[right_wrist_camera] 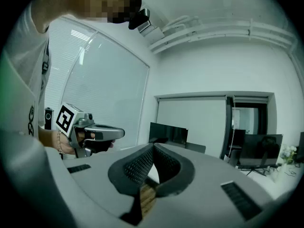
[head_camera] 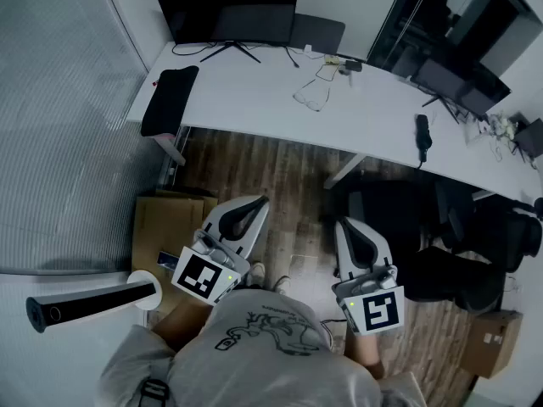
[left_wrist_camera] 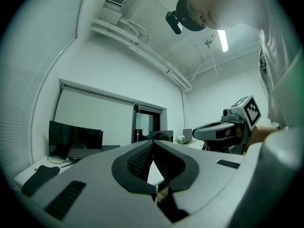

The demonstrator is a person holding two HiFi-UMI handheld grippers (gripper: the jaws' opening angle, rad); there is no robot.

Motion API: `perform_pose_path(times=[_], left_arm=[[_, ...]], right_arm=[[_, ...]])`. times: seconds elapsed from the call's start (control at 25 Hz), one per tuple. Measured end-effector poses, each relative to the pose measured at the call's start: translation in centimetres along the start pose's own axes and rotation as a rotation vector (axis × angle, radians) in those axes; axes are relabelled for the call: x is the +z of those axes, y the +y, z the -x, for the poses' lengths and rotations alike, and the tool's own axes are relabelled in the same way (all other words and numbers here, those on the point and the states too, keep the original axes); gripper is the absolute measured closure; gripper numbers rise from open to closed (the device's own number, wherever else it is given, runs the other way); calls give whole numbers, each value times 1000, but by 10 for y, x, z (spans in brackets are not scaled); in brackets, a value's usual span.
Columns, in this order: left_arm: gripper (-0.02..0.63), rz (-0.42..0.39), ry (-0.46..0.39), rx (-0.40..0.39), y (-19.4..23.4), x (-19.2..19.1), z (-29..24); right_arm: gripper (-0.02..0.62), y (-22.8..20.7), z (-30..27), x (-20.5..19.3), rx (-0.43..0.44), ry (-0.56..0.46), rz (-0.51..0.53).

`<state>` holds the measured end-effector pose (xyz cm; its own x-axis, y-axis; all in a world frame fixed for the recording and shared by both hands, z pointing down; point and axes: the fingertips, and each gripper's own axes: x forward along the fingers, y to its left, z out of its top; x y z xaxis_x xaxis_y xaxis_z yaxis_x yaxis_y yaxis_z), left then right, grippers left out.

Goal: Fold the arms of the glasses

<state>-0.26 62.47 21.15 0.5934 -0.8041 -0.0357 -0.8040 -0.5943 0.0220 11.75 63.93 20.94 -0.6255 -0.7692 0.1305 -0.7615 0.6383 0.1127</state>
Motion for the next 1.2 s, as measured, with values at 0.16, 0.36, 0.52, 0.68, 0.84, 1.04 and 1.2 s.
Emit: perform_pose_path(times=[0.16, 0.36, 0.52, 0.68, 0.84, 1.04, 1.2], left_arm=[[586, 0, -3, 6, 14, 1, 7], [586, 20, -3, 2, 34, -3, 18], [586, 28, 20, -16, 46, -11, 25], [586, 36, 18, -23, 58, -13, 29], [586, 47, 20, -27, 68, -15, 24], [586, 47, 25, -25, 83, -19, 8], [586, 47, 27, -27, 96, -19, -13]], right_arm=[[588, 7, -10, 2, -2, 2, -4], [586, 18, -27, 3, -15, 0, -19], [586, 26, -40, 1, -35, 6, -14], [586, 30, -50, 1, -48, 17, -1], [586, 24, -58, -5, -63, 40, -3], [586, 14, -77, -6, -63, 24, -6], [586, -2, -95, -9, -63, 32, -21]])
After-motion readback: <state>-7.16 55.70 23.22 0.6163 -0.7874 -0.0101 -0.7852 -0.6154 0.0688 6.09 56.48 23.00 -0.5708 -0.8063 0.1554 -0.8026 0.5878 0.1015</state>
